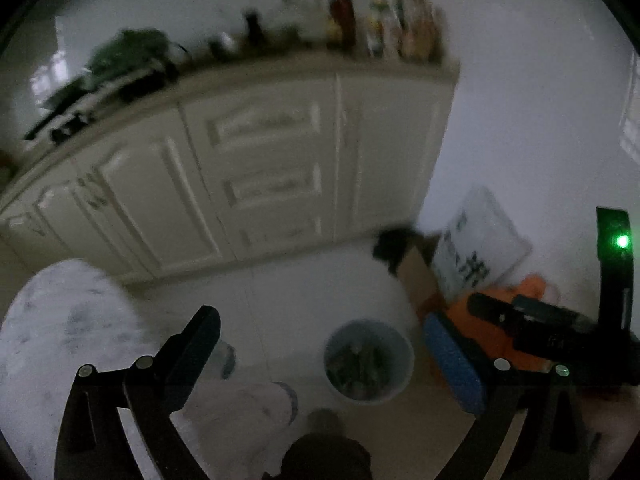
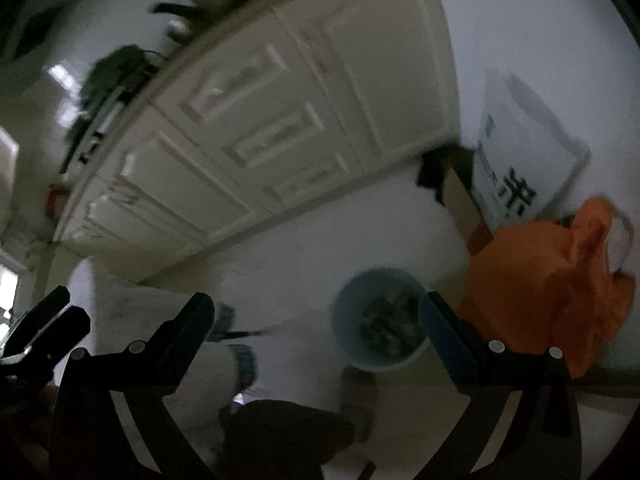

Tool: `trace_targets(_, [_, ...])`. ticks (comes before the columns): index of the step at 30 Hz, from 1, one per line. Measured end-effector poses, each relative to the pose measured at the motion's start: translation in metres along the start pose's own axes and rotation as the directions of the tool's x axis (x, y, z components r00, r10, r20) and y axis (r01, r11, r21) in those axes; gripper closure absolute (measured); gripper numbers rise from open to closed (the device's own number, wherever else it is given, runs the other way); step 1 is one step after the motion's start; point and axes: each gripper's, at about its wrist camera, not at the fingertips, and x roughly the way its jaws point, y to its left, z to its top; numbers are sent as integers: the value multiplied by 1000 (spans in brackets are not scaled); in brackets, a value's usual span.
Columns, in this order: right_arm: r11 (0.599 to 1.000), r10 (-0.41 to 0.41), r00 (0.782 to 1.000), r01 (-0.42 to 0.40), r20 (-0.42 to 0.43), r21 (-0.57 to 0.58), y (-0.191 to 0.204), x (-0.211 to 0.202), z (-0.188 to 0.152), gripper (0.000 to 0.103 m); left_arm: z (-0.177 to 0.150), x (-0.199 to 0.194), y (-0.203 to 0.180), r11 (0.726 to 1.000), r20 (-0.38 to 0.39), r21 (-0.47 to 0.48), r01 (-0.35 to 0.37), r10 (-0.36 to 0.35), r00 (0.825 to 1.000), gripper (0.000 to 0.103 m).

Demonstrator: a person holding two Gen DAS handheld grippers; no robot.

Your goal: Collect trash

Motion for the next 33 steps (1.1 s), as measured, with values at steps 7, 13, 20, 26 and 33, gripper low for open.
trace_targets(7, [983, 120, 986, -101, 115, -154, 101, -79, -19, 0, -52, -143, 55, 989, 218, -126, -81, 107, 970, 1])
trace_targets(13, [933, 228, 960, -169, 161, -317, 184, -135, -55, 0, -126, -247, 89, 954, 329, -235, -186, 258, 908, 1])
trace_targets(20, [862, 325, 926, -205, 194, -464, 266, -185, -113, 0, -224, -338, 98, 885, 368, -365, -289, 422, 828, 1])
trace_targets(26, [804, 376, 907, -218, 189, -554, 309, -208, -165, 0, -293, -394, 75, 813, 360, -442, -378, 547, 756, 1])
trace_targets(33, [751, 419, 890, -228, 181, -620, 334, -236, -223, 0, -351, -427, 9, 741, 340, -508, -440, 641, 688, 1])
